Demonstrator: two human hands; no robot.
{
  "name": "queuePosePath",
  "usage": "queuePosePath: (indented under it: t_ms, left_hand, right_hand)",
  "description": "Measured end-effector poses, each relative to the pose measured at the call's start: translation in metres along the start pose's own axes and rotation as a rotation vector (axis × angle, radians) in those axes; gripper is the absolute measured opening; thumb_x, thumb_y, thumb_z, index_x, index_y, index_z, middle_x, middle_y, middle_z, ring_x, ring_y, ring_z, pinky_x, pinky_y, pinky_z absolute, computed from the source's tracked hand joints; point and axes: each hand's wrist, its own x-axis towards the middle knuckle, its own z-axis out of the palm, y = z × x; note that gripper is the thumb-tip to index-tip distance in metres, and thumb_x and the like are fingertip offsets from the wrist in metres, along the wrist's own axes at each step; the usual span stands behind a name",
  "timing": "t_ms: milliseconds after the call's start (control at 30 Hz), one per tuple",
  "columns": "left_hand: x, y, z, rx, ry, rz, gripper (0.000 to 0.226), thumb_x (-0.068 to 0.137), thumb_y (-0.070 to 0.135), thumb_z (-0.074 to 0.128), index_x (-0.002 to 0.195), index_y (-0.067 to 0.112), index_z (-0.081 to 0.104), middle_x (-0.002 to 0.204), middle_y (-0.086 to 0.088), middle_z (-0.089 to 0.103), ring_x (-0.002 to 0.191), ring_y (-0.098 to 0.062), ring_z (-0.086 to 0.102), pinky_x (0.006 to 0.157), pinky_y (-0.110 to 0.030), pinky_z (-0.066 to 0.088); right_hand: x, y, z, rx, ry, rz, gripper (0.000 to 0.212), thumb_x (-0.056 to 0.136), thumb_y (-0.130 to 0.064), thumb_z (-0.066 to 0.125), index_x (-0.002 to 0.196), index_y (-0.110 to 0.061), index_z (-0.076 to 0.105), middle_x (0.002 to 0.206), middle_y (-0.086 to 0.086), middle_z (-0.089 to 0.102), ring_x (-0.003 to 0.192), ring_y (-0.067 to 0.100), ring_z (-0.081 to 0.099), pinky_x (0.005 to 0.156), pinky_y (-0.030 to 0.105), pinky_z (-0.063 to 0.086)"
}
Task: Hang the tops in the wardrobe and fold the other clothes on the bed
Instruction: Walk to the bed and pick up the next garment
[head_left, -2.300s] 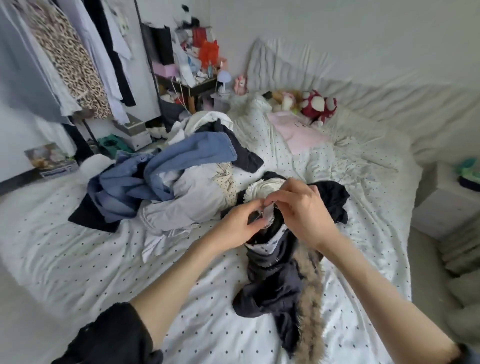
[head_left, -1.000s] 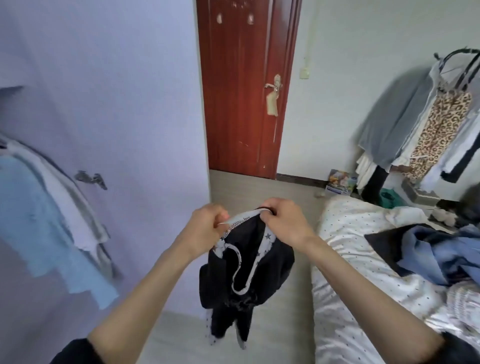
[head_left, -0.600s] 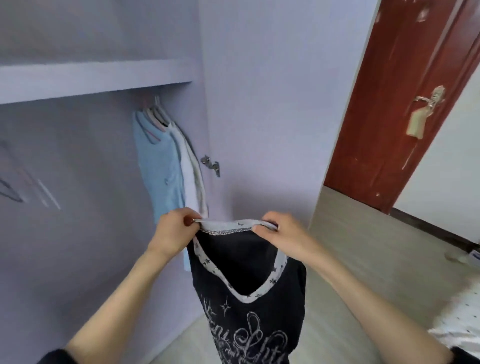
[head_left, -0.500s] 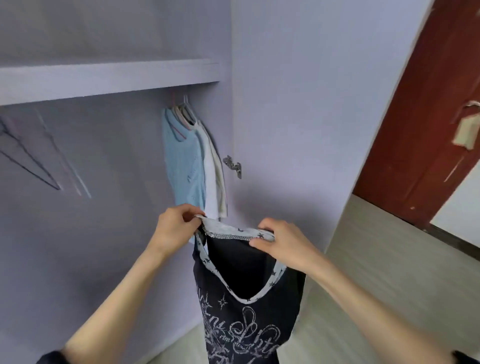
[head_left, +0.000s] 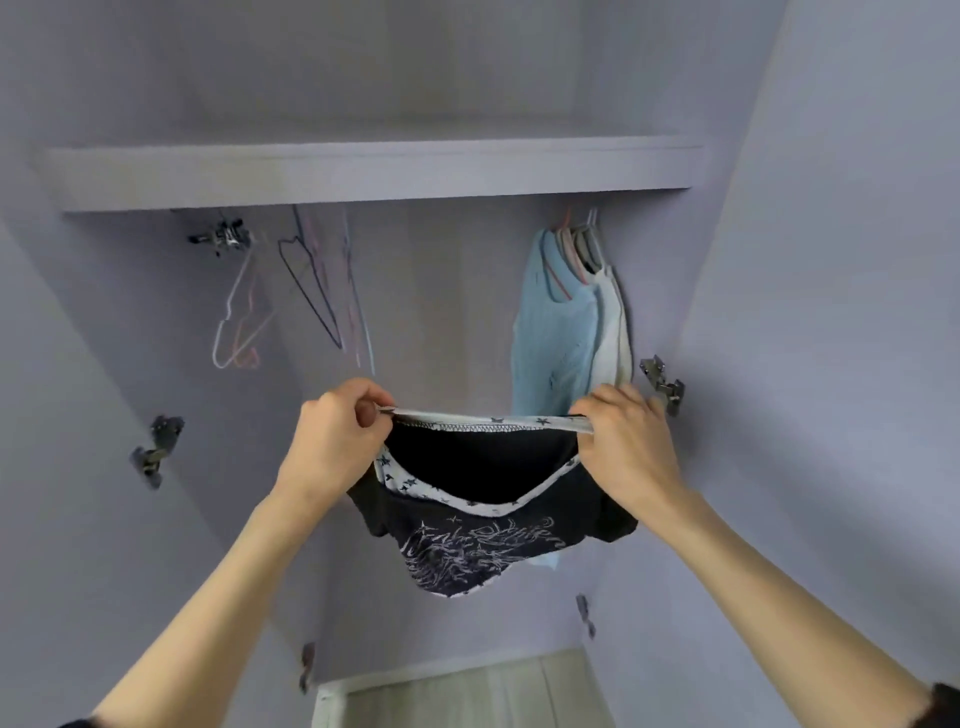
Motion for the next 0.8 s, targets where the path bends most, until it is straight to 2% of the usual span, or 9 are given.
queuePosePath:
  t_ms: [67,133,233,333,500,567,633,733,800]
  left_hand:
    - [0.017,-0.023,-0.01,0.034,0.025,-0.063,0.02,0.083,0.001,0.056,0.085,0.019,0.064,0.057,0.003,0.048,0.055,-0.008,0.045,0.054,-0.008,0.038]
    - [0.032,-0.047,-0.013,0.075,0.007,-0.149,0.022,0.084,0.001,0.054,0.09,0.017,0.068,0.057,0.004,0.05,0.057,-0.005,0.046,0.057,-0.017,0.035]
    - [0.054,-0.078,-0.01,0.055,0.02,-0.215,0.02,0.083,0.004,0.056,0.089,0.017,0.069,0.06,0.01,0.053,0.061,-0.001,0.05,0.055,-0.009,0.034]
    - [0.082,-0.096,-0.014,-0.02,0.109,-0.255,0.016,0.081,0.005,0.06,0.082,0.021,0.066,0.063,0.013,0.056,0.064,0.001,0.051,0.054,-0.001,0.036]
    - [0.116,-0.135,-0.015,-0.24,0.071,-0.469,0.015,0.081,0.001,0.064,0.074,0.013,0.059,0.071,-0.004,0.062,0.063,-0.017,0.061,0.053,-0.016,0.046]
    - [0.121,-0.142,-0.015,-0.399,0.045,-0.571,0.016,0.082,-0.004,0.062,0.074,0.009,0.057,0.072,-0.009,0.062,0.057,-0.016,0.06,0.046,-0.015,0.049]
    - [0.125,-0.145,-0.015,-0.425,0.038,-0.586,0.017,0.082,-0.007,0.061,0.073,0.007,0.056,0.071,-0.011,0.06,0.058,-0.017,0.059,0.044,-0.014,0.048]
    - [0.137,-0.146,-0.018,-0.34,0.035,-0.509,0.02,0.08,-0.007,0.064,0.07,0.009,0.057,0.068,-0.01,0.059,0.057,-0.017,0.057,0.045,-0.016,0.049]
    - [0.143,-0.144,-0.02,-0.282,0.051,-0.474,0.02,0.079,-0.005,0.066,0.069,0.011,0.059,0.065,-0.007,0.06,0.053,-0.014,0.057,0.05,-0.021,0.052]
  right_hand:
    - [0.03,-0.013,0.004,0.068,0.023,-0.015,0.029,0.082,-0.007,0.055,0.105,-0.018,0.068,0.105,0.0,0.062,0.107,0.023,0.048,0.087,0.035,0.027]
    - [0.051,-0.026,0.014,0.089,-0.084,-0.026,0.03,0.084,-0.009,0.053,0.107,-0.021,0.068,0.108,-0.001,0.061,0.108,0.022,0.048,0.088,0.035,0.03]
    - [0.075,-0.046,0.039,0.143,-0.112,-0.076,0.028,0.082,-0.011,0.056,0.102,-0.024,0.07,0.108,-0.005,0.06,0.107,0.019,0.05,0.088,0.033,0.03]
    - [0.105,-0.071,0.062,0.313,-0.11,-0.036,0.028,0.079,-0.006,0.056,0.096,-0.02,0.072,0.099,0.0,0.062,0.099,0.022,0.055,0.084,0.033,0.04]
    - [0.153,-0.1,0.113,0.474,-0.456,0.043,0.029,0.084,-0.005,0.052,0.099,-0.02,0.072,0.097,-0.005,0.068,0.093,0.015,0.061,0.079,0.024,0.045]
    - [0.168,-0.109,0.131,0.532,-0.622,0.019,0.03,0.086,-0.004,0.052,0.107,-0.016,0.069,0.103,-0.004,0.068,0.093,0.009,0.058,0.078,0.017,0.041]
    - [0.18,-0.12,0.145,0.659,-0.732,0.037,0.03,0.089,-0.004,0.052,0.117,-0.008,0.063,0.114,0.003,0.065,0.095,0.008,0.055,0.073,0.011,0.04]
    - [0.211,-0.144,0.165,0.945,-0.734,0.236,0.027,0.094,-0.005,0.047,0.119,0.003,0.057,0.118,0.02,0.062,0.095,0.022,0.059,0.075,0.022,0.046]
    - [0.237,-0.162,0.176,1.093,-0.683,0.335,0.027,0.096,-0.009,0.046,0.116,0.005,0.056,0.114,0.025,0.062,0.088,0.022,0.055,0.076,0.028,0.047]
